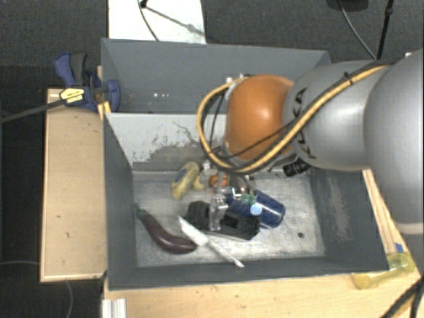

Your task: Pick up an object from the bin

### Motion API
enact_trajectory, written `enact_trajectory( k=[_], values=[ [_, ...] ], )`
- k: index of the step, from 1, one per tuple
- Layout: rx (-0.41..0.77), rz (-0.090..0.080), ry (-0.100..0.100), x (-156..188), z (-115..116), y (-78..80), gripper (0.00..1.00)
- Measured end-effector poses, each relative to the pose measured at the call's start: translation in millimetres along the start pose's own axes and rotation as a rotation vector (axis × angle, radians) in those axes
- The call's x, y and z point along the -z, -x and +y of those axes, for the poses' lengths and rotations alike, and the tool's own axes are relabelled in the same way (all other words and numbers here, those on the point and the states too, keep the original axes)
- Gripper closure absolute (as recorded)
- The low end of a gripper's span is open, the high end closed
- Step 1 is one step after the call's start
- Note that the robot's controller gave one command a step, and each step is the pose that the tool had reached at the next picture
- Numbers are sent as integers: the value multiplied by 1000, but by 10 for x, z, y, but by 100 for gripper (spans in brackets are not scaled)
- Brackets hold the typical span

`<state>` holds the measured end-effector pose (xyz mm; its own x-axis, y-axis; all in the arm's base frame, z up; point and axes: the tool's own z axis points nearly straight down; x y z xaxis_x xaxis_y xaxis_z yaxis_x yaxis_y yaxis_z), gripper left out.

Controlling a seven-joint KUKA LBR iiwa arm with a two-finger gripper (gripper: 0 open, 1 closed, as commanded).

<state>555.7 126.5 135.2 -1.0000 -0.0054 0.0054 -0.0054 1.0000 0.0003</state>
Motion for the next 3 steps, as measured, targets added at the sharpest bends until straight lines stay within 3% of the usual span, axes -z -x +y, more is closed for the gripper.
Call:
enact_trajectory(
  k=[2, 3],
  values=[
    [0, -12, 2, 22, -19, 7, 0],
    [158, -4, 0, -195, -177, -76, 0]
  ],
)
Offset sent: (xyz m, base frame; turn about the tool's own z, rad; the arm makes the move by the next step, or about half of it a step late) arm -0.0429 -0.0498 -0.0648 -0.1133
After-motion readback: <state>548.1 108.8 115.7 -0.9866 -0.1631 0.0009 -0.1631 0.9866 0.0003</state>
